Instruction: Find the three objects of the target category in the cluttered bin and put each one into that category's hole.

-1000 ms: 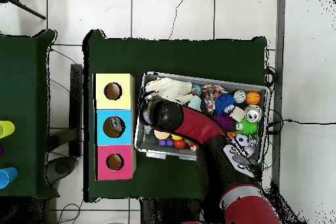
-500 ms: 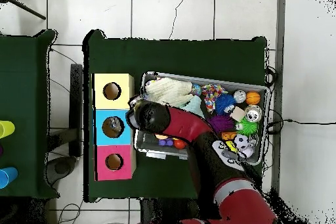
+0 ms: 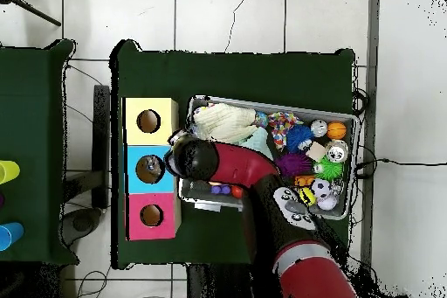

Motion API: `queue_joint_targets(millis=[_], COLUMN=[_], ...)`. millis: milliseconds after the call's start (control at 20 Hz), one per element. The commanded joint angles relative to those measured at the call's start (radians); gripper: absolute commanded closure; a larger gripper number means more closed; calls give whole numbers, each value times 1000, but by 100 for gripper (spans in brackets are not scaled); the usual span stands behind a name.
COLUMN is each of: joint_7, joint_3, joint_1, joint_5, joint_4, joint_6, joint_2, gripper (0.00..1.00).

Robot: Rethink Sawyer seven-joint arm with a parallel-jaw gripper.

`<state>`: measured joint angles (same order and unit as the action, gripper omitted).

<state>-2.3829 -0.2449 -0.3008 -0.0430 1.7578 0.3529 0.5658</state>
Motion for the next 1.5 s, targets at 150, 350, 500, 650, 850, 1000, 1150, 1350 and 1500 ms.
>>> queue_joint_targets(millis=[150, 350, 500, 650, 850, 1000, 1150, 1350, 1500], joint_7=[57, 182, 310, 410, 467, 475, 463, 439, 437], joint_3=[33, -22, -116, -178, -232, -248, -248, -242, -253], joint_1=[61, 13, -53, -100, -137, -147, -151, -154, -159], joint_5=[79, 133, 181, 260, 357, 410, 456, 492, 496], joint_4=[-63, -128, -157, -185, -201, -233, -247, -238, -237], joint_6=[253, 320, 332, 328, 302, 291, 263, 265, 285], joint_2=[50, 26, -24, -79, -130, -165, -188, -179, -170], gripper=[0, 0, 0, 0, 0, 0, 0, 0, 0])
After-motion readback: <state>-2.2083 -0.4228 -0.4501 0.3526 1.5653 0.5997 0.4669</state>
